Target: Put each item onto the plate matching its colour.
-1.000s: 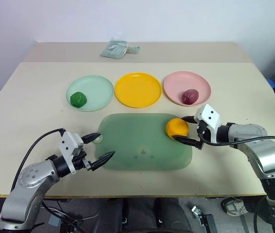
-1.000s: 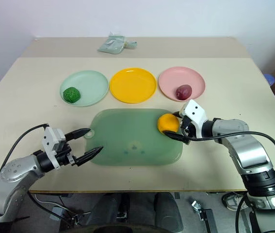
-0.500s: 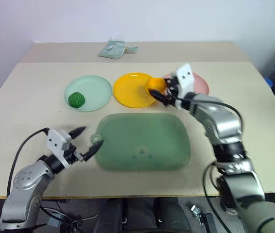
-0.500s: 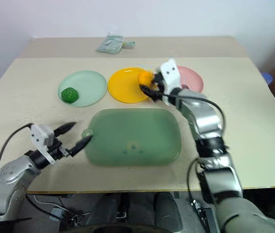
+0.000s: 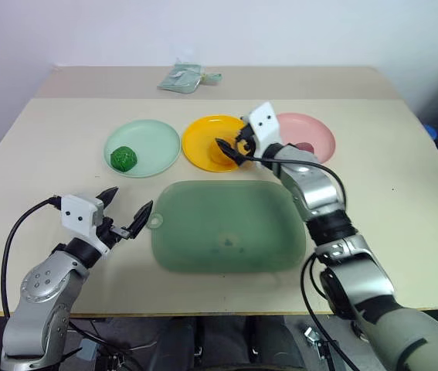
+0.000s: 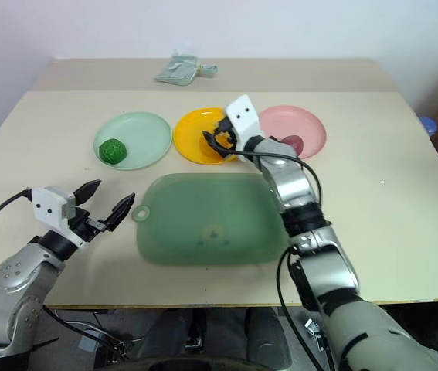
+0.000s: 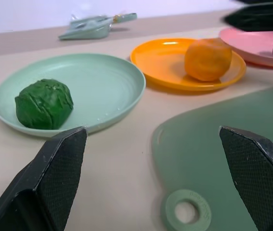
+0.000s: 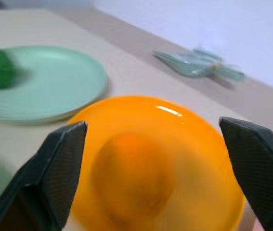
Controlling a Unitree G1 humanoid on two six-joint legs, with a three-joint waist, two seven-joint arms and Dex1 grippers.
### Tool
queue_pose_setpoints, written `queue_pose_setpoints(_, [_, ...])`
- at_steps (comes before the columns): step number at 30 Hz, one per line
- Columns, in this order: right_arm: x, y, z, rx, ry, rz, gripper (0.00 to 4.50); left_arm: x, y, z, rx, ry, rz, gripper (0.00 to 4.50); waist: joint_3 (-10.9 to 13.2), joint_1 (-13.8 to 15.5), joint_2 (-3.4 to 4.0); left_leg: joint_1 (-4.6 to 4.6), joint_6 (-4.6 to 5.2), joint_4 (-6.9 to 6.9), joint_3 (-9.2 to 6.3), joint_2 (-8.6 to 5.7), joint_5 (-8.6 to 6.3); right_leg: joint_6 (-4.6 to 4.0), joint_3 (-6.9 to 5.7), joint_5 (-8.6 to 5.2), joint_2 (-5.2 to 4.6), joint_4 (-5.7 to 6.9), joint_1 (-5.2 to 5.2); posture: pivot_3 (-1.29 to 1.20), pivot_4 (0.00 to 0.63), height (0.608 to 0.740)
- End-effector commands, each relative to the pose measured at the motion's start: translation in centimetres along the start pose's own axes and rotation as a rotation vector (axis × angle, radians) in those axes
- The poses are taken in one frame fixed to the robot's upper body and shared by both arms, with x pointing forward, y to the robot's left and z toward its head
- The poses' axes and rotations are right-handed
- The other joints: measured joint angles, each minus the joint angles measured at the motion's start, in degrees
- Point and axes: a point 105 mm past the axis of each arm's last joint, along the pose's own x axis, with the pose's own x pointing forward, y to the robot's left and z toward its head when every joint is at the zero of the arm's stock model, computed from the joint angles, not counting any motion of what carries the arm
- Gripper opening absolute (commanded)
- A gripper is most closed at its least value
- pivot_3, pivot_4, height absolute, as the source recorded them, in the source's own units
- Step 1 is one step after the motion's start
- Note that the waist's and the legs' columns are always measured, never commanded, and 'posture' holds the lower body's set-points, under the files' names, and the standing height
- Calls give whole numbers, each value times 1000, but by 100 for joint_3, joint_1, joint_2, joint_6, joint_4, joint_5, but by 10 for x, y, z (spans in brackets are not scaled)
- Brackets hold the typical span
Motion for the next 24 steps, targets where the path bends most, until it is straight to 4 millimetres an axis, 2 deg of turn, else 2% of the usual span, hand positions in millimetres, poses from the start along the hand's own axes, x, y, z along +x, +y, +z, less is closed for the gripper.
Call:
queue_pose_setpoints(1, [-48, -29, 10, -59, -58, -35, 4460, 4, -5, 16, 23, -40, -3, 4500, 0, 7, 0, 0, 0, 0, 0, 0, 0, 0, 0, 0, -1, -1, 0, 0, 150, 740])
queue_pose_setpoints(4, [-106, -50, -18, -90, 39, -62, 4460, 5, 5, 16, 51, -22, 32, 4500, 0, 36, 0, 2, 2, 1, -5, 1, -1, 0, 1, 0, -1, -4, 8, 0, 150, 740])
queue_pose_setpoints(6, [-139, -60, -35, -35, 111, -94, 4460, 2, 25, 14, 87, -3, 108, 4500, 0, 18, 0, 3, 3, -1, -4, 2, -2, 0, 2, 0, -3, -10, 12, 0, 150, 740])
queue_pose_setpoints(8, [-163, -65, -49, -19, 180, -113, 4460, -3, 44, 14, 104, -2, 188, 4500, 0, -34, 2, 10, 2, -3, -1, 9, -1, 0, 4, 0, 0, -10, 15, 0, 150, 740])
queue_pose_setpoints(10, [-177, -69, -59, -1, 215, -134, 4460, -8, 59, 13, 113, 2, 250, 4500, 0, -76, 2, 18, 3, -9, 8, 20, -2, -1, 12, 0, 9, -9, 14, 0, 150, 740])
queue_pose_setpoints(15, [-189, -70, -63, 38, 202, -160, 4460, -28, 78, 3, 133, 45, 295, 4500, 0, -37, 3, 21, 1, -9, 9, 25, -1, -1, 16, -1, 7, -6, 13, 0, 150, 740])
queue_pose_setpoints(24, [-176, -86, -58, 52, 178, -155, 4460, -41, 88, -11, 124, 59, 344, 4500, 0, 13, 1, 19, 0, -8, 7, 14, -4, -2, 14, -1, -12, -10, 15, 0, 150, 740])
